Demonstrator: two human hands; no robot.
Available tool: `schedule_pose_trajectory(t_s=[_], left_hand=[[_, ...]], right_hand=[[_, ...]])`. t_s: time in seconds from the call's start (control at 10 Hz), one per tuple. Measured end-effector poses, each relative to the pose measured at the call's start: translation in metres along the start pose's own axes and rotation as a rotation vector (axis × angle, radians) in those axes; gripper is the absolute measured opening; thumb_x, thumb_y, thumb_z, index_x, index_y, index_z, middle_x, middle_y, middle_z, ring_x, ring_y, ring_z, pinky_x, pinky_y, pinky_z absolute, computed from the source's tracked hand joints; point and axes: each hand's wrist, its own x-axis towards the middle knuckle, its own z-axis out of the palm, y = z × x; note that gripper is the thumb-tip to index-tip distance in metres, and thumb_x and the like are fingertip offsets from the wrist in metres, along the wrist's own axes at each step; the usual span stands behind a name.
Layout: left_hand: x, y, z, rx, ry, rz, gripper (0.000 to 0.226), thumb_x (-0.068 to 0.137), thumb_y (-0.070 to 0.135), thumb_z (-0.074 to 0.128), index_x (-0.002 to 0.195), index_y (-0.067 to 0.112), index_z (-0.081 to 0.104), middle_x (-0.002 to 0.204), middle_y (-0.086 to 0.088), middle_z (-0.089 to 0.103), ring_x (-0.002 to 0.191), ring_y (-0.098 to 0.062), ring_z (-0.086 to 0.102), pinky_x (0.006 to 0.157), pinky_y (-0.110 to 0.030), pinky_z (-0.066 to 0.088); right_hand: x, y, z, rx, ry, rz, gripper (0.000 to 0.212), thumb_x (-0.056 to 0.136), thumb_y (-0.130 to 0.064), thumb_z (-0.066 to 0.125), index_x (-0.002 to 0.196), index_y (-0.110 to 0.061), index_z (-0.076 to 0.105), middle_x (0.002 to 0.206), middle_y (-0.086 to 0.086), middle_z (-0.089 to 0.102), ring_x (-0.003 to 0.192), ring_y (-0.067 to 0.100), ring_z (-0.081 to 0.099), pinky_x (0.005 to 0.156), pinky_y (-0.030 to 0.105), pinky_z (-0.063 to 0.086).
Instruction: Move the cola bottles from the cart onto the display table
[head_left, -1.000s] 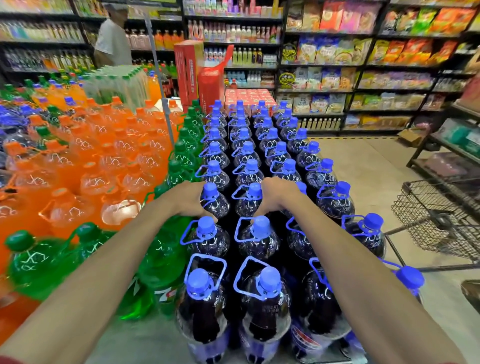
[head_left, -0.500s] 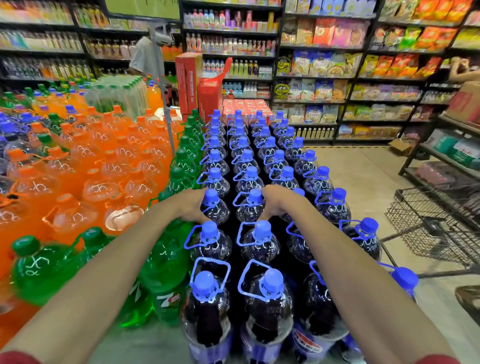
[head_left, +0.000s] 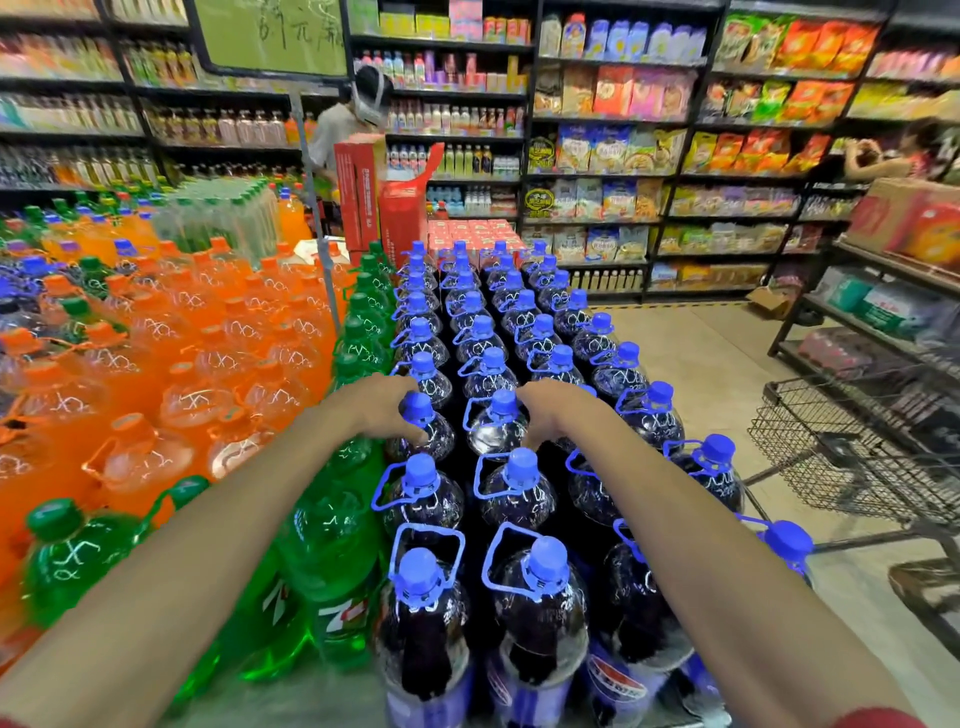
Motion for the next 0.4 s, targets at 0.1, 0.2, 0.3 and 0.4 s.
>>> schedule_pose_trajectory(t_s=[0.1,0.2,0.3,0.4], left_hand=[[-0.003,0.003,-0.011,0.088,-0.043,-0.010,0.069,0.088,0.057,0.069,0.138,0.015,0.047,0.120,-0.006,0.059,0.105,-0.025,0.060,0.095,-0.042,0.053],[-0.010,0.010,-0.019,0.189,-0.048,-0.020,0.065,0.090,0.058,0.065,0.137,0.015,0.048,0.124,-0.006,0.060,0.108,-0.025,0.061,0.094,-0.043,0.054],[-0.024,0.021,-0.027,0.352,0.029,-0.011,0.058,0.092,0.059,0.061,0.132,0.018,0.050,0.124,-0.004,0.062,0.108,-0.023,0.061,0.086,-0.037,0.054],[-0.035,0.028,-0.036,0.370,0.090,0.001,0.054,0.094,0.058,0.060,0.131,0.020,0.050,0.119,-0.003,0.063,0.103,-0.021,0.062,0.077,-0.034,0.051]], right_hand=[[-0.011,0.002,-0.006,-0.011,0.039,-0.009,0.067,0.084,-0.036,0.082,0.139,-0.012,0.052,0.135,0.007,0.061,0.120,0.031,0.060,0.098,0.045,0.052],[-0.023,0.004,-0.012,-0.001,0.047,-0.002,0.072,0.088,-0.045,0.076,0.147,-0.014,0.047,0.134,0.008,0.064,0.119,0.029,0.062,0.098,0.046,0.053],[-0.040,0.008,-0.019,-0.034,0.064,0.032,0.070,0.090,-0.051,0.071,0.144,-0.012,0.049,0.138,0.008,0.060,0.122,0.030,0.059,0.101,0.048,0.051],[-0.057,0.014,-0.023,-0.065,0.105,0.079,0.064,0.092,-0.047,0.069,0.143,-0.012,0.050,0.139,0.010,0.057,0.125,0.032,0.055,0.100,0.046,0.051]])
